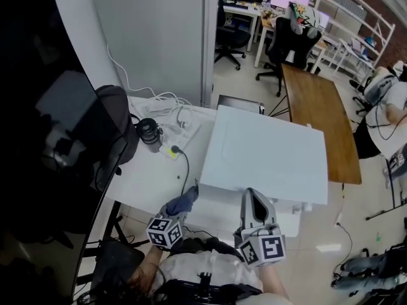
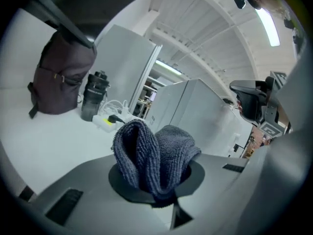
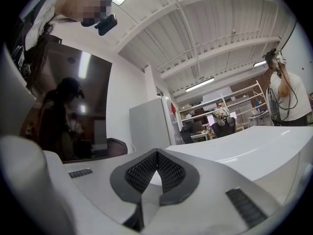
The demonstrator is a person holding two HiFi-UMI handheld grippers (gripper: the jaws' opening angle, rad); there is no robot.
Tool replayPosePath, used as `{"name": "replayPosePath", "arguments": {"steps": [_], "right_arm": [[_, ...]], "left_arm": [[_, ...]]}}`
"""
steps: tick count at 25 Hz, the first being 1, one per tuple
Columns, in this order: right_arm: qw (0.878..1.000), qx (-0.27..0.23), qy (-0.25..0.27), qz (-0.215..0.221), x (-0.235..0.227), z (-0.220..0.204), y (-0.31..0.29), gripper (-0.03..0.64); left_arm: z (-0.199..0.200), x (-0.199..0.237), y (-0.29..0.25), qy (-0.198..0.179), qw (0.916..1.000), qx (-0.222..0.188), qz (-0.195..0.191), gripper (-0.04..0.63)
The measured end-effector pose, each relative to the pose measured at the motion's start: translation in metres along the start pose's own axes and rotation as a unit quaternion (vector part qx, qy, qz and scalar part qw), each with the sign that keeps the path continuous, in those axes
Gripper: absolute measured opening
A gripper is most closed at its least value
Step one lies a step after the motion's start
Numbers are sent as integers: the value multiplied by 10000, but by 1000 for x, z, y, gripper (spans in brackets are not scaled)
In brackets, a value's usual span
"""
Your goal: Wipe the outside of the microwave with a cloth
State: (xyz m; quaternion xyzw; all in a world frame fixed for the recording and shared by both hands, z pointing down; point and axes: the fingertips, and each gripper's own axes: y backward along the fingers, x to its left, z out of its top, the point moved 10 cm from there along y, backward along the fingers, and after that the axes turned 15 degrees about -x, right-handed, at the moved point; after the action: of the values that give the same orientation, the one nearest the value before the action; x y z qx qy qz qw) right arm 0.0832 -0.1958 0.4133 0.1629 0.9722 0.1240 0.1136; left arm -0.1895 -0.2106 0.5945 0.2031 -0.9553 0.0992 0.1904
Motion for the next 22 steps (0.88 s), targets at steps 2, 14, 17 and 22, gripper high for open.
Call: {"name": "replayPosePath", "arguments": {"steps": [2, 14, 17, 22], "right_arm": [[10000, -5, 4, -2, 1, 1, 1, 17], [9991, -135, 165, -366, -11, 13, 16, 17], [9984, -145, 205, -504, -13, 14, 14, 17], [9975, -188, 286, -614, -15, 17, 16, 17]], "left_arm": [[4, 8, -5, -42, 9997, -142, 182, 46], [79, 51, -187, -1412, 9875, -676, -175, 46], [79, 55, -219, -1386, 9888, -498, -225, 46], [46, 51, -223, -1103, 9920, 232, -563, 46]]}}
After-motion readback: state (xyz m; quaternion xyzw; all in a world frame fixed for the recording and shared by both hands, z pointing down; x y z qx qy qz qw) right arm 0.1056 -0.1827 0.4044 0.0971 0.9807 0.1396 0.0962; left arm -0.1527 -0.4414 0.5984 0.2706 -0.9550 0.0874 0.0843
